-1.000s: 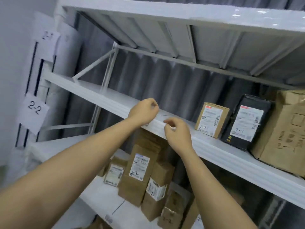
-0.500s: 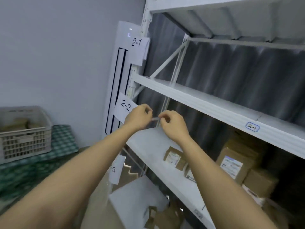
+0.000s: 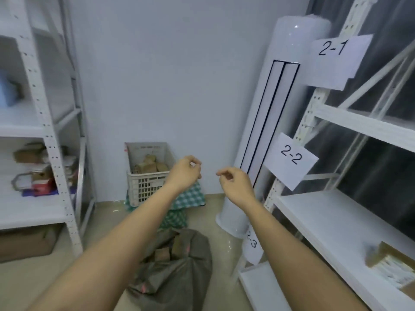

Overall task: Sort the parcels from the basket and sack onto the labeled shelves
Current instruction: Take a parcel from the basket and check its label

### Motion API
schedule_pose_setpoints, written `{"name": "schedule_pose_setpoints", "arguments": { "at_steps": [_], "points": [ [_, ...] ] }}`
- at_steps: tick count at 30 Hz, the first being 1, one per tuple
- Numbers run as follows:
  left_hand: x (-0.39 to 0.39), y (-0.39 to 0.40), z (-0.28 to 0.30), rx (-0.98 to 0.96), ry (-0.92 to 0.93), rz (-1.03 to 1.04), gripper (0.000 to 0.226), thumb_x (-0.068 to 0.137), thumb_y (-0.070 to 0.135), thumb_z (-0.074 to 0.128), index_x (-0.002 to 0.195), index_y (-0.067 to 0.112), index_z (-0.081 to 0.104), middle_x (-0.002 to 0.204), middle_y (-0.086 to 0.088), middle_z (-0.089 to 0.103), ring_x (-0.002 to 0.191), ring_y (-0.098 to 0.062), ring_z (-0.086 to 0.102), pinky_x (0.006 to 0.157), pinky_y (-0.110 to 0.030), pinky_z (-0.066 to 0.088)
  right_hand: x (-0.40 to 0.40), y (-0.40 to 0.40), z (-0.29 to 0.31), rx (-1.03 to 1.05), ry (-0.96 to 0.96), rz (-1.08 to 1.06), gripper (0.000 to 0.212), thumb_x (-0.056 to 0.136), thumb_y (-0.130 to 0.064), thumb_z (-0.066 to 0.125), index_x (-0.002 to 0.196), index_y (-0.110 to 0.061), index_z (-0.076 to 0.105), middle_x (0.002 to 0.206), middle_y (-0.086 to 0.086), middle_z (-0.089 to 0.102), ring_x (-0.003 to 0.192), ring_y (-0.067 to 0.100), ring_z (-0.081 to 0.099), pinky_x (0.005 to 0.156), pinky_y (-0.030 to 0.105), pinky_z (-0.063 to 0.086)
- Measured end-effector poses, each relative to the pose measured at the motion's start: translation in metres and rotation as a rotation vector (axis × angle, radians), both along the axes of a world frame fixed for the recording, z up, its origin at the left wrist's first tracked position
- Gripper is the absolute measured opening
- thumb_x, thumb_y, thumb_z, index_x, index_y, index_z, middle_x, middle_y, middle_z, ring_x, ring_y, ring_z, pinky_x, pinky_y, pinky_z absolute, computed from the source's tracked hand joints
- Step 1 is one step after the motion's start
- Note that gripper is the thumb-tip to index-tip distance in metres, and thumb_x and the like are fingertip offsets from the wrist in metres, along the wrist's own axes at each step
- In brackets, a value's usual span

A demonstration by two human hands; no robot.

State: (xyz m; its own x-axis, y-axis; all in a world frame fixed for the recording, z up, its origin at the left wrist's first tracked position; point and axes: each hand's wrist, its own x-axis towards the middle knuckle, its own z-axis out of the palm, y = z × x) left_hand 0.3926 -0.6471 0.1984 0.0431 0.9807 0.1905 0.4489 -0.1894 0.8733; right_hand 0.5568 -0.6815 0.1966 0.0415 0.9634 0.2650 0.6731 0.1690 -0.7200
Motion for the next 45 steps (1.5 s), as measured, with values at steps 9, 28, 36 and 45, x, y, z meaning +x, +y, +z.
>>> {"name": "schedule_pose_setpoints", "arguments": {
  "at_steps": [9, 28, 36, 45],
  "points": [
    [-0.139, 0.095, -0.053, -0.126, -0.033, 0.237, 0.016, 0.098, 0.018, 0.045, 0.104, 0.011, 0.058, 0.071, 0.000, 0.065, 0.066, -0.021, 0.060, 0.070, -0.036, 0.052, -0.123, 0.144, -0.064, -0.140, 0.282, 0.063, 0.020, 0.098, -0.009, 0.051, 0.091, -0.021, 0.066, 0.107, 0.001, 0.063, 0.102, 0.017, 0.058, 0.085, 0.027, 0.045],
    [-0.369, 0.315, -0.157, -0.471, -0.051, 0.276, 0.019, 0.098, 0.016, 0.048, 0.114, 0.009, 0.056, 0.092, -0.005, 0.064, 0.083, -0.021, 0.061, 0.085, -0.035, 0.052, -0.343, 0.384, -0.199, -0.567, 0.489, 0.073, 0.017, 0.097, -0.014, 0.054, 0.097, -0.019, 0.070, 0.102, 0.004, 0.068, 0.097, 0.020, 0.063, 0.086, 0.033, 0.053],
    [-0.403, 0.434, -0.179, -0.549, 0.104, 0.034, 0.021, 0.100, 0.018, 0.047, 0.112, 0.007, 0.060, 0.105, -0.006, 0.059, 0.098, -0.020, 0.056, 0.092, -0.032, 0.045, -0.376, 0.457, -0.236, -0.642, 0.543, -0.205, 0.022, 0.099, -0.012, 0.050, 0.092, -0.020, 0.069, 0.105, 0.006, 0.068, 0.101, 0.022, 0.063, 0.094, 0.038, 0.052],
    [-0.405, 0.552, -0.221, -0.635, 0.172, -0.089, 0.026, 0.102, 0.021, 0.044, 0.122, 0.012, 0.056, 0.119, -0.005, 0.055, 0.101, -0.015, 0.049, 0.081, -0.026, 0.038, -0.368, 0.560, -0.276, -0.705, 0.640, -0.433, 0.019, 0.099, -0.011, 0.048, 0.109, -0.012, 0.064, 0.096, 0.011, 0.065, 0.085, 0.024, 0.062, 0.082, 0.040, 0.055]
  ]
}}
